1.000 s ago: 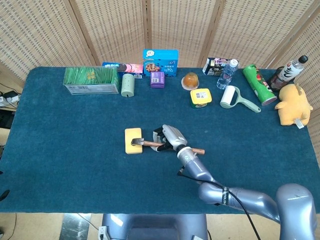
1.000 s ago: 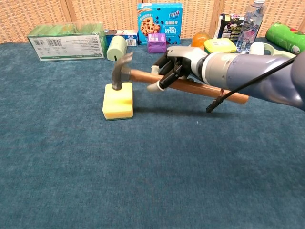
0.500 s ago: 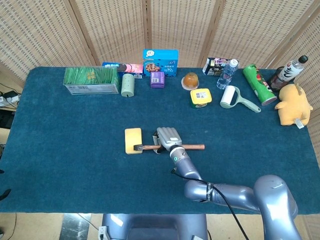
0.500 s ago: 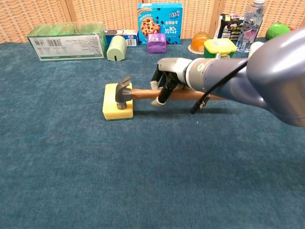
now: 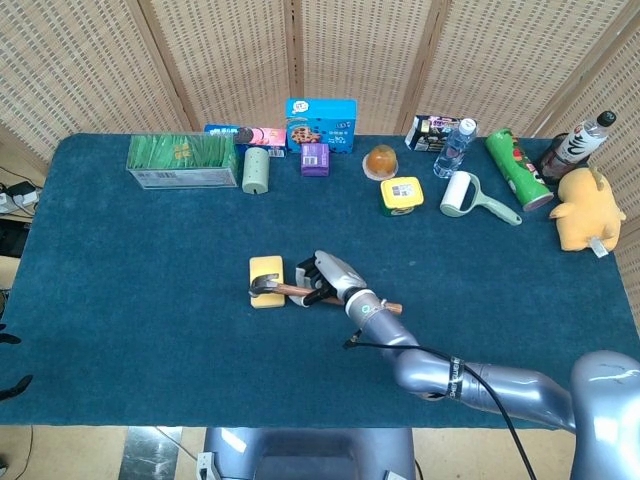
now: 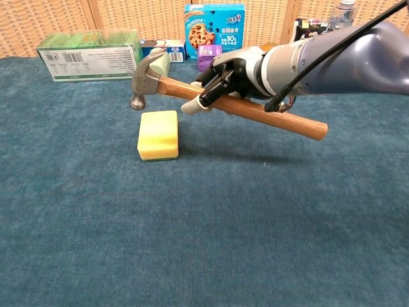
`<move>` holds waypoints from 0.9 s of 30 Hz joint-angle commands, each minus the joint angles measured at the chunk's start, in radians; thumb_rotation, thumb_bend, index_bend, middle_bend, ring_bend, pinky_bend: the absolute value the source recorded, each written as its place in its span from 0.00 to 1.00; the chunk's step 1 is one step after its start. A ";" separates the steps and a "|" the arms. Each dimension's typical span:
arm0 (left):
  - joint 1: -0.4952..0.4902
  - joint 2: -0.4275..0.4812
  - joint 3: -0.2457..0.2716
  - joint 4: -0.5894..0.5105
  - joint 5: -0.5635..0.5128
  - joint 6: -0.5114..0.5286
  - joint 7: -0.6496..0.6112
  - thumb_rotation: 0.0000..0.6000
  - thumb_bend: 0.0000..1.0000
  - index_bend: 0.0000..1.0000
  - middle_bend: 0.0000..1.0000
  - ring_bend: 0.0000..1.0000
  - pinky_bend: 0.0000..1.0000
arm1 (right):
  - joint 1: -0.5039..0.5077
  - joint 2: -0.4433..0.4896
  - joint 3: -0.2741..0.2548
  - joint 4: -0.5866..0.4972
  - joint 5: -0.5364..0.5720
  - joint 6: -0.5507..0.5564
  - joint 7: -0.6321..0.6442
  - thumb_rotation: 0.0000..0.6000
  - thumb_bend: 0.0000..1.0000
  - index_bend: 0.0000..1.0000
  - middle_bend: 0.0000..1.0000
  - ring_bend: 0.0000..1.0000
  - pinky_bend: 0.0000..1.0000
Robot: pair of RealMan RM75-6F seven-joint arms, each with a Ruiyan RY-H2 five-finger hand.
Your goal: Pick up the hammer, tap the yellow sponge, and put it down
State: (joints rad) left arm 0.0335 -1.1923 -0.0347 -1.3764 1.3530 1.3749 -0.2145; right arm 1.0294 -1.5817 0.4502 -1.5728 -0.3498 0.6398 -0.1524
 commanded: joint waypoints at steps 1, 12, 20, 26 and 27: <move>0.003 0.002 0.000 -0.003 -0.003 0.003 0.003 1.00 0.22 0.33 0.18 0.07 0.13 | -0.001 -0.005 -0.014 0.029 -0.033 -0.013 0.025 1.00 0.37 0.86 1.00 1.00 1.00; 0.005 0.001 0.001 -0.001 -0.020 -0.012 0.006 1.00 0.23 0.33 0.18 0.07 0.13 | 0.080 -0.102 -0.124 0.140 -0.120 0.160 -0.103 1.00 0.37 0.86 1.00 1.00 1.00; 0.005 -0.001 0.001 0.007 -0.024 -0.019 0.003 1.00 0.23 0.33 0.18 0.07 0.13 | 0.162 -0.183 -0.221 0.225 -0.057 0.255 -0.343 1.00 0.37 0.86 1.00 1.00 1.00; 0.004 -0.003 0.001 0.013 -0.022 -0.021 -0.003 1.00 0.22 0.33 0.18 0.07 0.13 | 0.167 -0.193 -0.199 0.205 -0.024 0.329 -0.416 1.00 0.37 0.86 1.00 1.00 1.00; 0.003 -0.004 0.001 0.014 -0.021 -0.023 -0.003 1.00 0.22 0.33 0.18 0.07 0.13 | 0.159 -0.183 -0.188 0.189 -0.030 0.337 -0.407 1.00 0.37 0.86 1.00 1.00 1.00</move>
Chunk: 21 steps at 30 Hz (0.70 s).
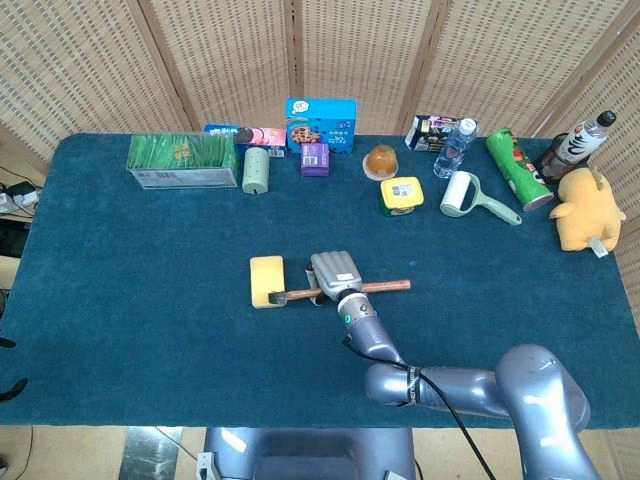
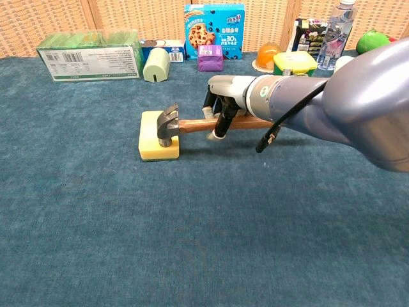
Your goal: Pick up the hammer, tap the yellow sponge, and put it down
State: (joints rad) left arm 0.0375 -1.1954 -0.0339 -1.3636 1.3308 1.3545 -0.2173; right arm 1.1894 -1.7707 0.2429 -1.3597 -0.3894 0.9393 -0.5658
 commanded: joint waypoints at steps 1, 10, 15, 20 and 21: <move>-0.003 -0.001 0.001 0.002 0.002 -0.004 -0.001 1.00 0.22 0.33 0.18 0.07 0.13 | -0.012 0.019 0.035 -0.046 0.010 0.036 0.026 1.00 0.37 0.86 1.00 1.00 1.00; -0.014 -0.006 0.004 -0.007 0.023 -0.005 0.005 1.00 0.22 0.33 0.18 0.07 0.13 | -0.154 0.168 0.096 -0.209 -0.065 0.008 0.218 1.00 0.37 0.86 1.00 1.00 1.00; -0.017 -0.004 0.007 -0.023 0.034 0.000 0.018 1.00 0.22 0.33 0.18 0.07 0.13 | -0.207 0.202 0.045 -0.227 -0.097 0.029 0.225 1.00 0.37 0.86 1.00 1.00 1.00; -0.020 0.000 0.011 -0.048 0.041 0.005 0.042 1.00 0.22 0.33 0.18 0.07 0.13 | -0.263 0.250 0.002 -0.235 -0.146 0.019 0.252 1.00 0.37 0.86 1.00 1.00 1.00; -0.021 0.000 0.011 -0.052 0.041 0.005 0.046 1.00 0.22 0.33 0.18 0.07 0.13 | -0.271 0.255 -0.001 -0.233 -0.156 0.015 0.261 1.00 0.37 0.86 1.00 1.00 1.00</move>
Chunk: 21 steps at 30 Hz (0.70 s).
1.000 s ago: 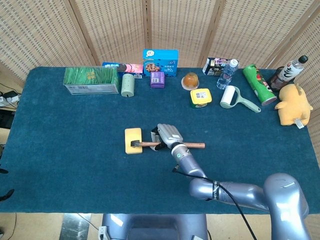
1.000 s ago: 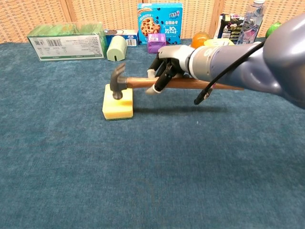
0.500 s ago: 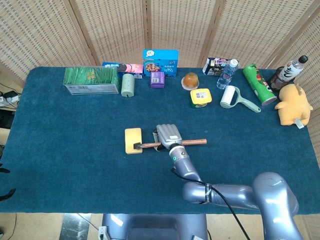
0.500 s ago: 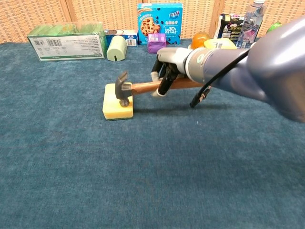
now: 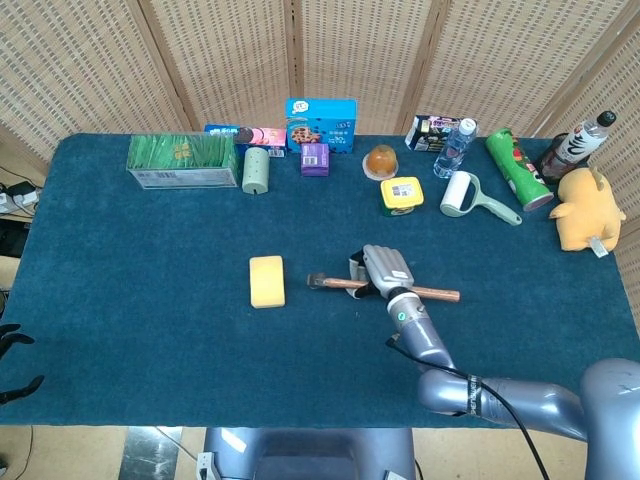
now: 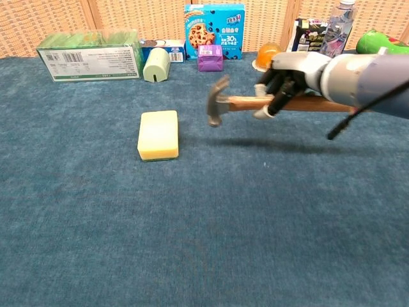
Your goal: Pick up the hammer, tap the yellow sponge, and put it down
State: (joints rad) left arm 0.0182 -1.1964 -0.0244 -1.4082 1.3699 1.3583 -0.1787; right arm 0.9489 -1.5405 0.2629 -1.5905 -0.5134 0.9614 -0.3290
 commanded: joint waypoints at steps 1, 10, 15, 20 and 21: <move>-0.002 0.002 0.002 -0.012 0.003 0.002 0.011 1.00 0.22 0.33 0.18 0.07 0.13 | -0.038 0.029 -0.025 0.002 -0.041 -0.012 0.031 1.00 0.37 0.86 1.00 1.00 1.00; 0.004 0.008 0.010 -0.047 0.004 0.014 0.043 1.00 0.23 0.33 0.18 0.07 0.13 | -0.097 -0.001 -0.063 0.144 -0.139 -0.094 0.126 1.00 0.37 0.86 1.00 1.00 0.99; 0.007 0.016 0.010 -0.062 0.001 0.023 0.056 1.00 0.23 0.33 0.18 0.07 0.13 | -0.111 -0.034 -0.073 0.209 -0.185 -0.115 0.150 1.00 0.37 0.86 1.00 1.00 0.94; 0.007 0.019 0.011 -0.070 0.000 0.023 0.064 1.00 0.22 0.33 0.18 0.07 0.13 | -0.126 -0.044 -0.077 0.238 -0.228 -0.120 0.163 1.00 0.42 0.78 0.96 0.99 0.80; 0.007 0.019 0.011 -0.071 0.000 0.023 0.065 1.00 0.22 0.33 0.18 0.07 0.13 | -0.129 -0.043 -0.079 0.242 -0.237 -0.122 0.165 1.00 0.42 0.75 0.93 0.97 0.77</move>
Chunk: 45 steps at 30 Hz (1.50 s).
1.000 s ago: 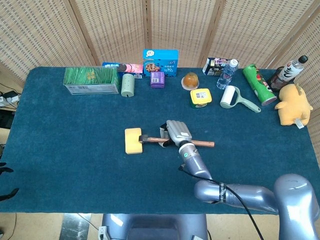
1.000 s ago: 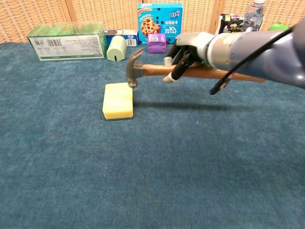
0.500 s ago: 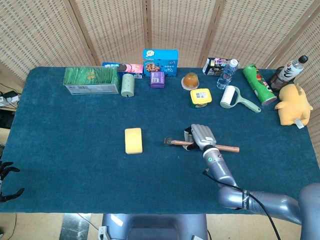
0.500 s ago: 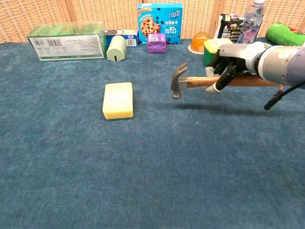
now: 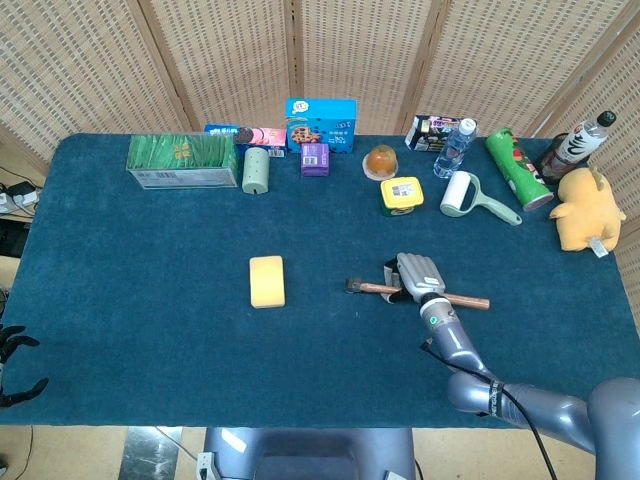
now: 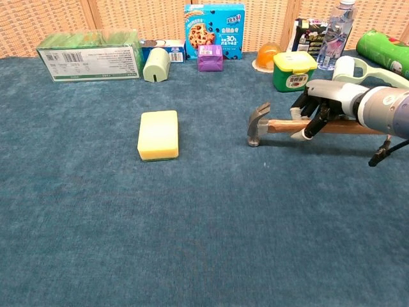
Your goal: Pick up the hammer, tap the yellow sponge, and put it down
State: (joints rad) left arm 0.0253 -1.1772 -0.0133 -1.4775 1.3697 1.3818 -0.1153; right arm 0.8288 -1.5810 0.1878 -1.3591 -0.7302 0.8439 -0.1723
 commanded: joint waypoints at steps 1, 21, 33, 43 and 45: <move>-0.001 0.000 0.000 -0.002 0.000 0.000 0.003 1.00 0.22 0.33 0.18 0.07 0.13 | -0.011 -0.001 -0.007 0.014 -0.029 -0.008 0.009 1.00 0.42 0.71 0.89 0.93 0.73; -0.002 0.002 0.006 -0.012 0.011 0.009 0.008 1.00 0.22 0.33 0.18 0.07 0.13 | -0.067 0.093 -0.026 -0.055 -0.185 -0.038 0.062 1.00 0.40 0.17 0.33 0.33 0.32; 0.006 -0.007 0.002 -0.003 0.020 0.038 0.001 1.00 0.22 0.33 0.18 0.07 0.13 | -0.221 0.115 0.003 -0.114 -0.407 0.252 0.248 1.00 0.31 0.47 0.56 0.58 0.50; 0.001 -0.031 -0.002 0.020 0.030 0.044 -0.009 1.00 0.23 0.33 0.18 0.07 0.13 | -0.394 0.175 -0.084 -0.123 -0.557 0.537 0.108 1.00 0.37 0.60 0.77 0.86 0.73; 0.000 -0.036 -0.003 0.025 0.033 0.046 -0.010 1.00 0.22 0.33 0.18 0.07 0.13 | -0.416 0.178 -0.092 -0.130 -0.563 0.565 0.080 1.00 0.37 0.61 0.77 0.85 0.73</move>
State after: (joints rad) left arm 0.0260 -1.2119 -0.0160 -1.4540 1.4019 1.4277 -0.1244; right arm 0.4706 -1.4235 0.1287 -1.4795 -1.2616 1.3490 -0.0190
